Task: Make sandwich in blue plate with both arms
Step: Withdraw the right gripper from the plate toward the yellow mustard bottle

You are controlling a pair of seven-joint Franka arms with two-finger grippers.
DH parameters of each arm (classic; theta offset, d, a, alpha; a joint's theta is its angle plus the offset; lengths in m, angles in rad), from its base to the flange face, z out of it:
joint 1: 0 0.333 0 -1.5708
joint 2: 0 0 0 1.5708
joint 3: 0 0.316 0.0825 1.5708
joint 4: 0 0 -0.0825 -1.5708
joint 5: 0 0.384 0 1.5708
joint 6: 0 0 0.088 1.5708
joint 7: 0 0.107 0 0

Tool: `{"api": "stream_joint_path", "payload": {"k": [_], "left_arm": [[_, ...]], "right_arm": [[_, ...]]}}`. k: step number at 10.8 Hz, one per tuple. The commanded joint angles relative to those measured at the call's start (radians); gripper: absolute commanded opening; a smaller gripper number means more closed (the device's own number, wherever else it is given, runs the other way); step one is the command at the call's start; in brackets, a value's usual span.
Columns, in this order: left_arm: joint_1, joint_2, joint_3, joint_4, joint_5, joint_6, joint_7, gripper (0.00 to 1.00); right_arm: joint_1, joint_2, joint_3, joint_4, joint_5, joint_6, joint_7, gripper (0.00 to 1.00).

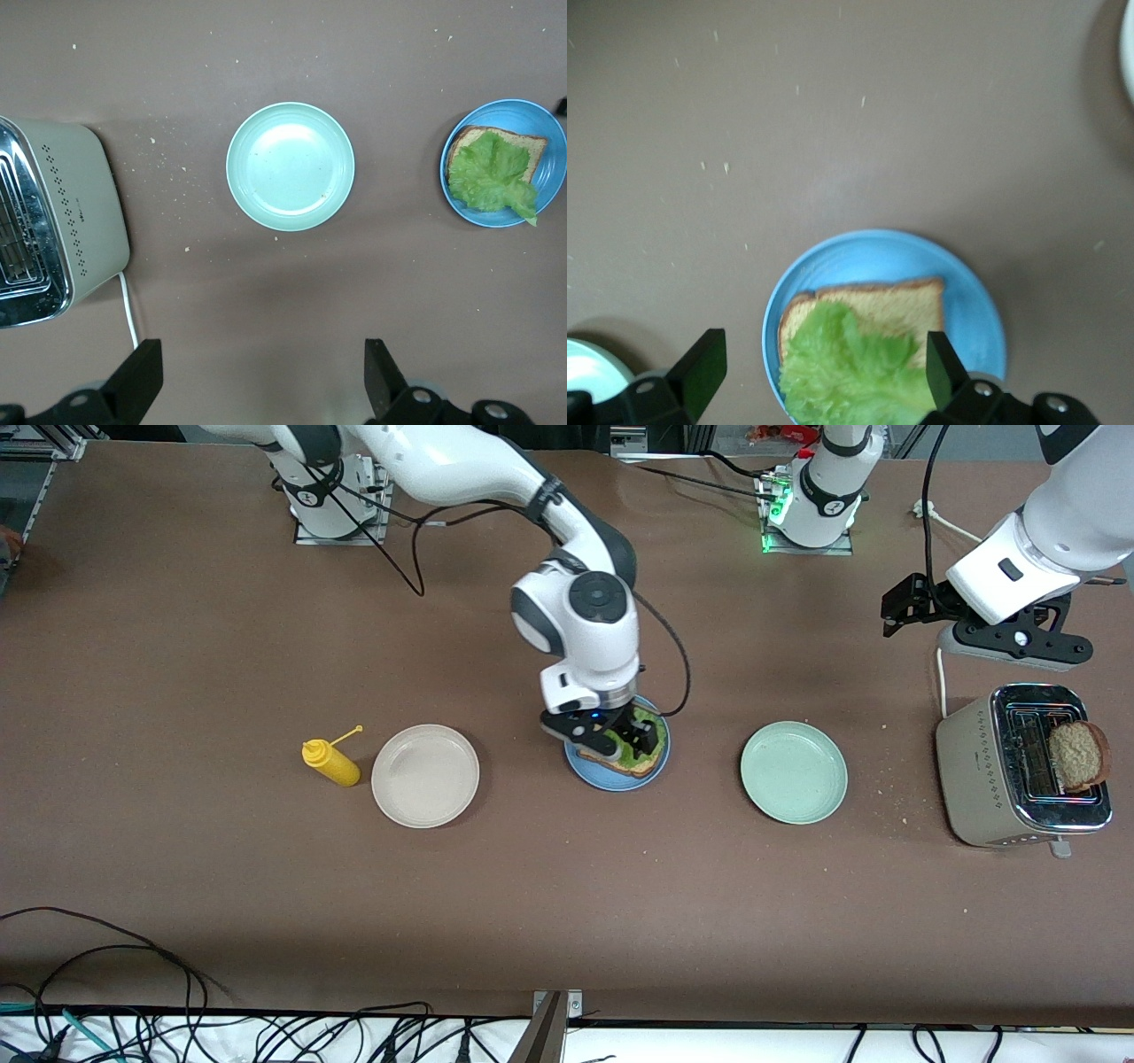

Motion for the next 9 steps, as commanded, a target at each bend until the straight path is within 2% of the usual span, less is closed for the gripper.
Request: {"api": "stream_joint_path", "payload": {"k": [1, 5, 7, 9], "left_arm": [[0.003, 0.004, 0.0, 0.015, -0.019, -0.009, -0.001, 1.0], [0.0, 0.004, 0.0, 0.015, -0.019, -0.009, -0.006, 1.0], [0.0, 0.004, -0.002, 0.015, -0.019, -0.009, -0.006, 1.0], [-0.001, 0.004, -0.003, 0.015, -0.019, -0.009, -0.006, 1.0]], "right_arm": [[-0.174, -0.264, 0.12, -0.274, -0.011, -0.028, -0.214, 1.0], [-0.376, -0.394, 0.171, -0.301, -0.004, -0.262, -0.602, 1.0], [-0.456, -0.433, 0.187, -0.302, -0.004, -0.327, -0.792, 1.0], [-0.51, -0.489, 0.186, -0.36, -0.004, -0.35, -0.959, 1.0]]}}
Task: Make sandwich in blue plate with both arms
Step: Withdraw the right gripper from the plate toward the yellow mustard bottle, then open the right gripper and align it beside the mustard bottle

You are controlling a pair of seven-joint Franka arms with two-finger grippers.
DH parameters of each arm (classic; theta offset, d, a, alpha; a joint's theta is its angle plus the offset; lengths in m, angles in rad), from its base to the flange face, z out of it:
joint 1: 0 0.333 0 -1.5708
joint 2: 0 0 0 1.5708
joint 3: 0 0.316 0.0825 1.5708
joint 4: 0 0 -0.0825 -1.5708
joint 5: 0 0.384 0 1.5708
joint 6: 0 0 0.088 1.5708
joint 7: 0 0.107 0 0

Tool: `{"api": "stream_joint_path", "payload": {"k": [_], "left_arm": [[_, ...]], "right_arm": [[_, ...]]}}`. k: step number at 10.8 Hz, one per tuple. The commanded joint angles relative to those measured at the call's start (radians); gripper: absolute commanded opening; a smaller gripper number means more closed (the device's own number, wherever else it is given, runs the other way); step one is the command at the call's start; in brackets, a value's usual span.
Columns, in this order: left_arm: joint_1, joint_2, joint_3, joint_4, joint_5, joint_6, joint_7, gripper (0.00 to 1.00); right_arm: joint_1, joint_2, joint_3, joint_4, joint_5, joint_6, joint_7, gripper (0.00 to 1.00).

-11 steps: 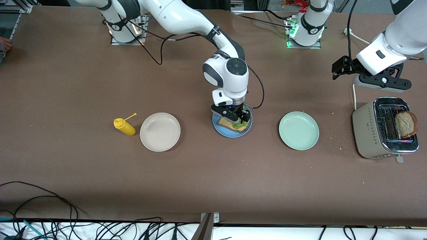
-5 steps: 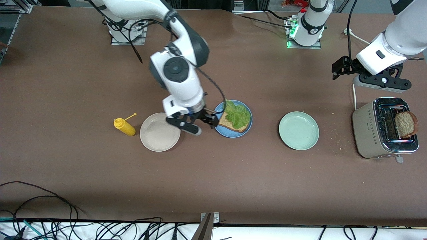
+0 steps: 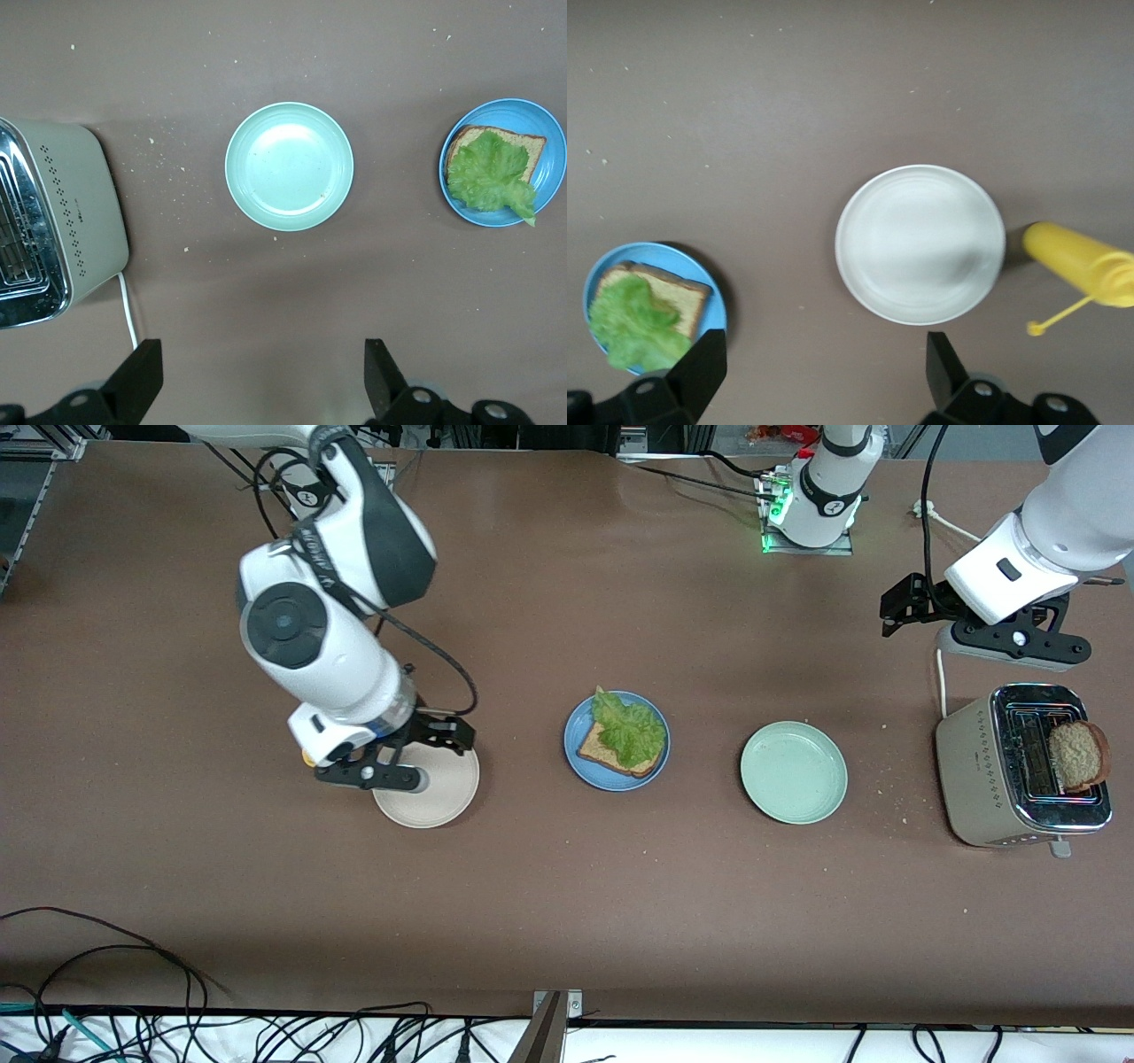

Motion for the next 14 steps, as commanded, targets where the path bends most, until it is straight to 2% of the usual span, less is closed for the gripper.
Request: {"api": "stream_joint_path", "payload": {"k": [1, 3, 5, 8, 12, 14], "left_arm": [[-0.002, 0.004, -0.003, 0.015, -0.019, -0.009, -0.006, 1.0], [-0.007, 0.004, -0.005, 0.023, -0.02, -0.009, -0.007, 1.0], [-0.01, 0.004, -0.005, 0.023, -0.02, -0.009, -0.007, 1.0], [-0.01, 0.004, -0.005, 0.023, -0.02, -0.011, -0.007, 1.0], [-0.008, 0.004, -0.005, 0.023, -0.02, -0.011, -0.006, 1.0], [-0.008, 0.004, -0.005, 0.023, -0.02, -0.011, -0.006, 1.0]], "right_arm": [[-0.095, -0.12, 0.026, -0.139, -0.005, -0.021, -0.262, 1.0], [-0.176, -0.143, 0.027, -0.146, -0.003, -0.079, -0.466, 1.0], [-0.256, -0.148, 0.02, -0.146, 0.084, -0.112, -0.714, 1.0], [-0.33, -0.137, 0.004, -0.149, 0.107, -0.132, -0.97, 1.0], [-0.419, -0.081, -0.011, -0.161, 0.225, -0.132, -1.315, 1.0], [-0.483, -0.029, -0.011, -0.163, 0.316, -0.126, -1.534, 1.0]]}}
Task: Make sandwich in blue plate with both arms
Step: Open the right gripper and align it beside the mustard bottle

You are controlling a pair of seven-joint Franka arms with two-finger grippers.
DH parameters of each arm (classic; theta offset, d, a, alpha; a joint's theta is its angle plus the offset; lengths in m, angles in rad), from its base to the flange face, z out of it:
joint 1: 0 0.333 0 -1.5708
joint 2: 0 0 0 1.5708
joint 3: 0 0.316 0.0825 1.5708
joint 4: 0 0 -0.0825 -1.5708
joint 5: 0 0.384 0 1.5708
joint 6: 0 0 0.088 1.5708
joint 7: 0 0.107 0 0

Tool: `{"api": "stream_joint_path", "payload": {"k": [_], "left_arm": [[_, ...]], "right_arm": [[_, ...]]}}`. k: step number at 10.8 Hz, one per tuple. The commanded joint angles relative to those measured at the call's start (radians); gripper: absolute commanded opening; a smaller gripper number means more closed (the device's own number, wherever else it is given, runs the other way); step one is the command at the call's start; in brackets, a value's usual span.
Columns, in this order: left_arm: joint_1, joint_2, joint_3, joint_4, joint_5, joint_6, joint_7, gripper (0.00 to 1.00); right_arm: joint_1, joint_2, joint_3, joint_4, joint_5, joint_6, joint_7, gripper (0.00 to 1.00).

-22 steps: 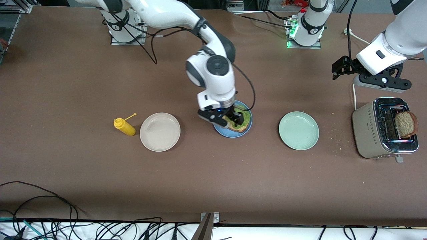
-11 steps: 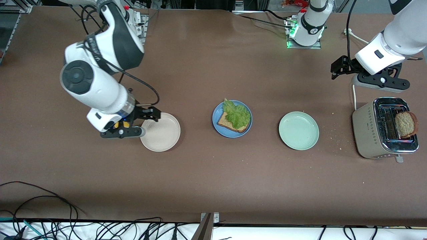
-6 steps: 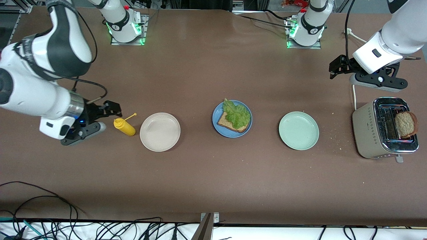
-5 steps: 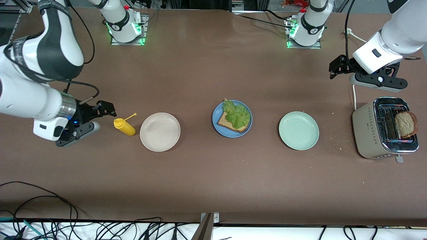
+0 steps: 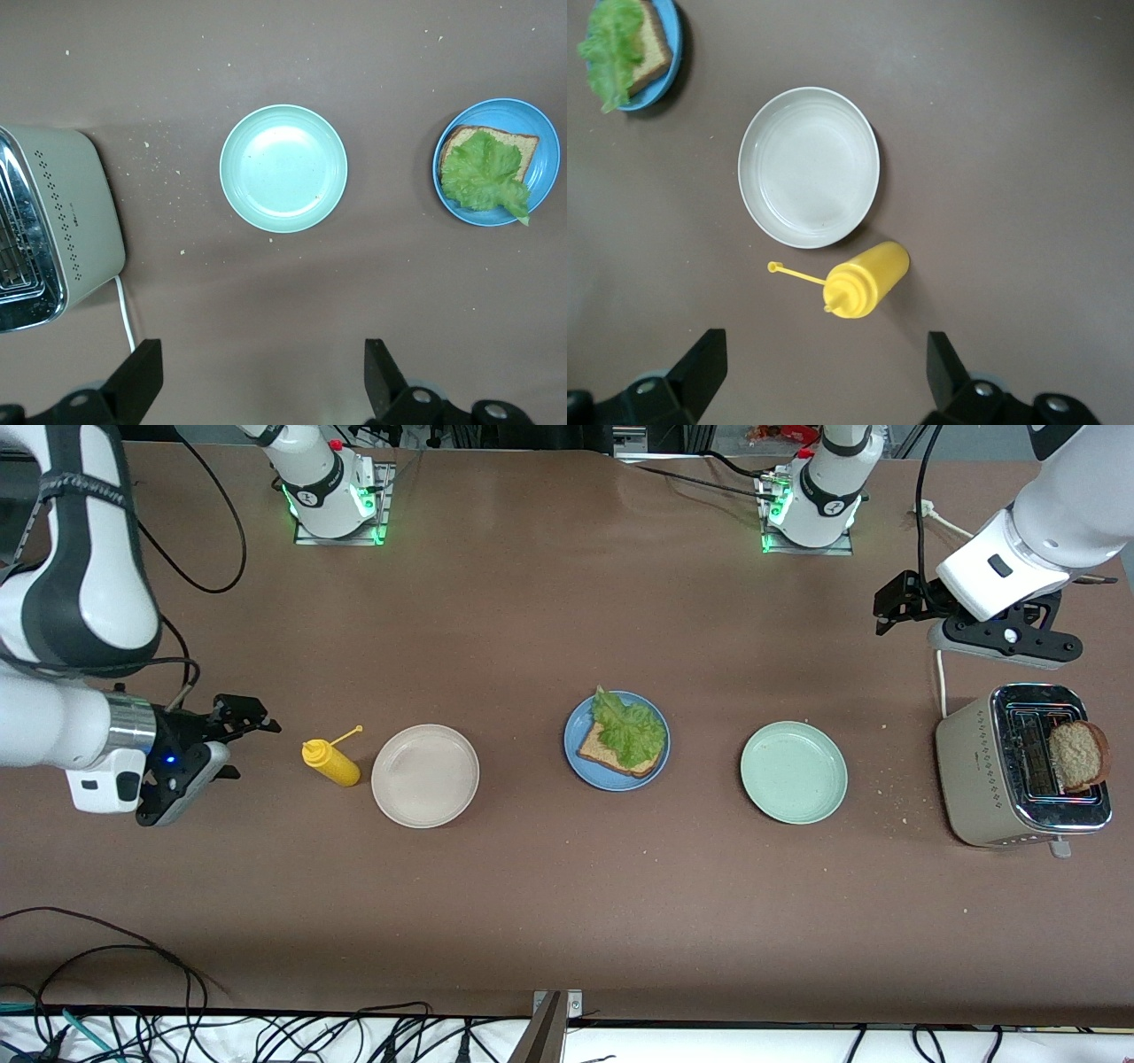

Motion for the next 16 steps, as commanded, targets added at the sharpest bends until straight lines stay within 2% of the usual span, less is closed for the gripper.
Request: {"api": "stream_joint_path", "payload": {"k": [1, 6, 11, 13, 16], "left_arm": [[0.0, 0.004, 0.003, 0.018, -0.019, -0.011, -0.003, 1.0], [0.004, 0.004, 0.003, 0.018, -0.019, -0.011, -0.003, 1.0], [0.005, 0.004, 0.003, 0.018, -0.019, -0.011, -0.001, 1.0], [0.007, 0.004, 0.003, 0.018, -0.019, -0.011, 0.0, 1.0], [0.007, 0.004, 0.003, 0.018, -0.019, -0.011, 0.0, 1.0]], "right_arm": [[-0.078, 0.068, -0.005, -0.007, 0.136, 0.004, -0.331, 1.0], [-0.107, 0.166, -0.097, -0.007, 0.38, -0.008, -0.914, 1.0], [-0.153, 0.285, -0.224, -0.007, 0.668, -0.17, -1.355, 1.0], [-0.19, 0.359, -0.238, -0.005, 0.765, -0.239, -1.501, 1.0], [-0.188, 0.443, -0.244, -0.007, 0.776, -0.254, -1.631, 1.0]]}}
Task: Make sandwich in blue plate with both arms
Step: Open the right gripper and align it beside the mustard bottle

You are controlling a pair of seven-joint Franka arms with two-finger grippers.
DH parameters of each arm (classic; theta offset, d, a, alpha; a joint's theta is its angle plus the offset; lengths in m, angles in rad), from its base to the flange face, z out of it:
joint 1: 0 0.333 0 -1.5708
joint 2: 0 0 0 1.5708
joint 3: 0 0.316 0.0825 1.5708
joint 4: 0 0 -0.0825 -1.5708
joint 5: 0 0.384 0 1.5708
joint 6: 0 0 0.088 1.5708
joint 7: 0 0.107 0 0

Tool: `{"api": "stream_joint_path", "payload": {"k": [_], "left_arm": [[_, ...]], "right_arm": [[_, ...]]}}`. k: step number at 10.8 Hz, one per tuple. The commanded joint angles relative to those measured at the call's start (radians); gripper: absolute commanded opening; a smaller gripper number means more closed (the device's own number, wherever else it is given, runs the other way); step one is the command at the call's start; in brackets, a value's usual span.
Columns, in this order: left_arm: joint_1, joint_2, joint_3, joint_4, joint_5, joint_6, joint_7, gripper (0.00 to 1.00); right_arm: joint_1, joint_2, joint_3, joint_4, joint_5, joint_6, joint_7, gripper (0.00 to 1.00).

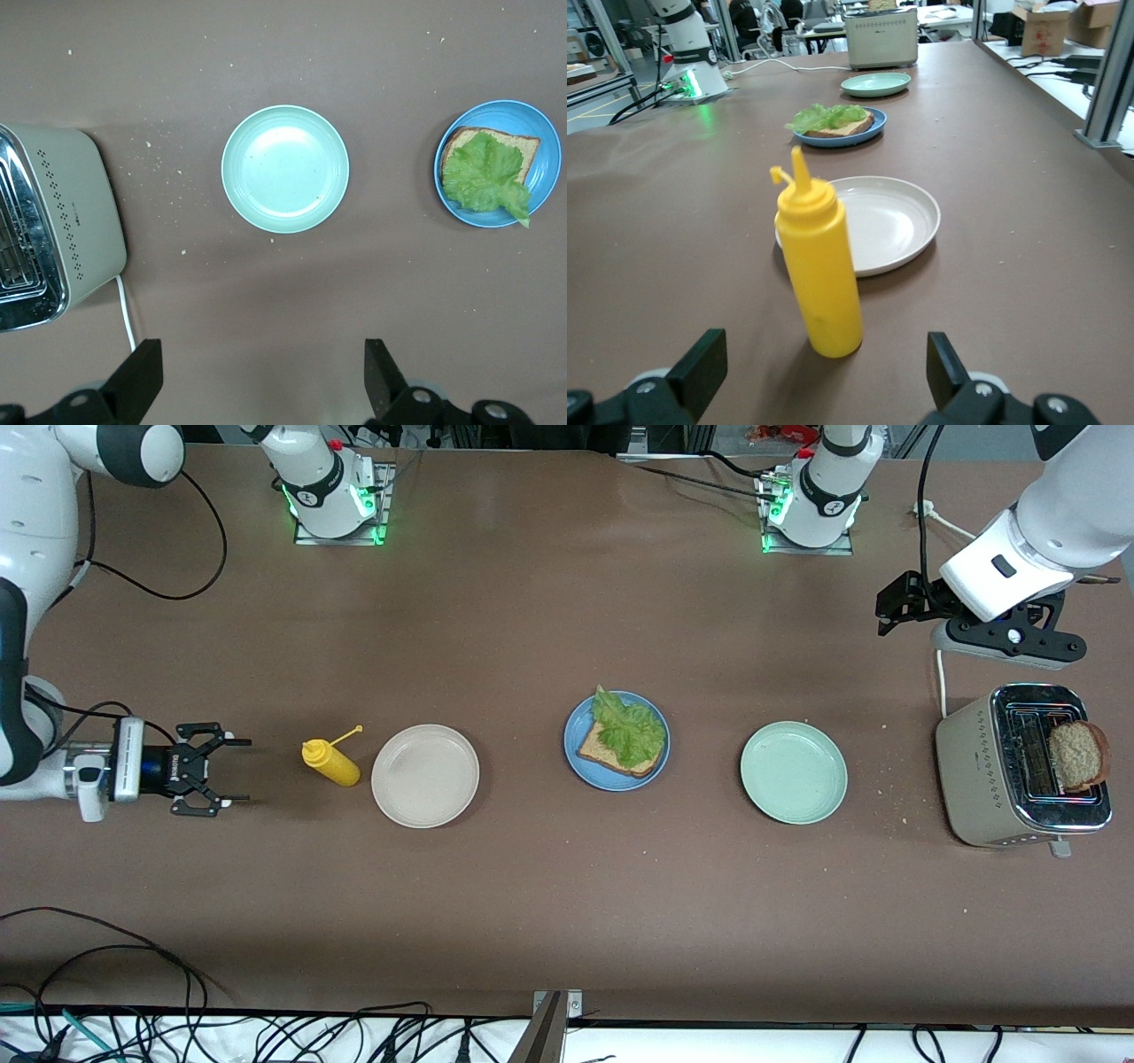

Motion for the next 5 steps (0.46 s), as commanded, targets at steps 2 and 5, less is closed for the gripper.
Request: {"api": "stream_joint_path", "payload": {"k": [2, 5], "left_arm": [[0.004, 0.004, 0.001, 0.017, -0.019, -0.011, 0.001, 1.0], [0.004, 0.004, 0.001, 0.017, -0.019, -0.011, 0.001, 1.0]], "right_arm": [[0.012, 0.088, -0.002, -0.004, 0.048, -0.026, -0.117, 1.0], [0.024, 0.16, -0.002, -0.013, 0.143, -0.09, -0.208, 1.0]]}}
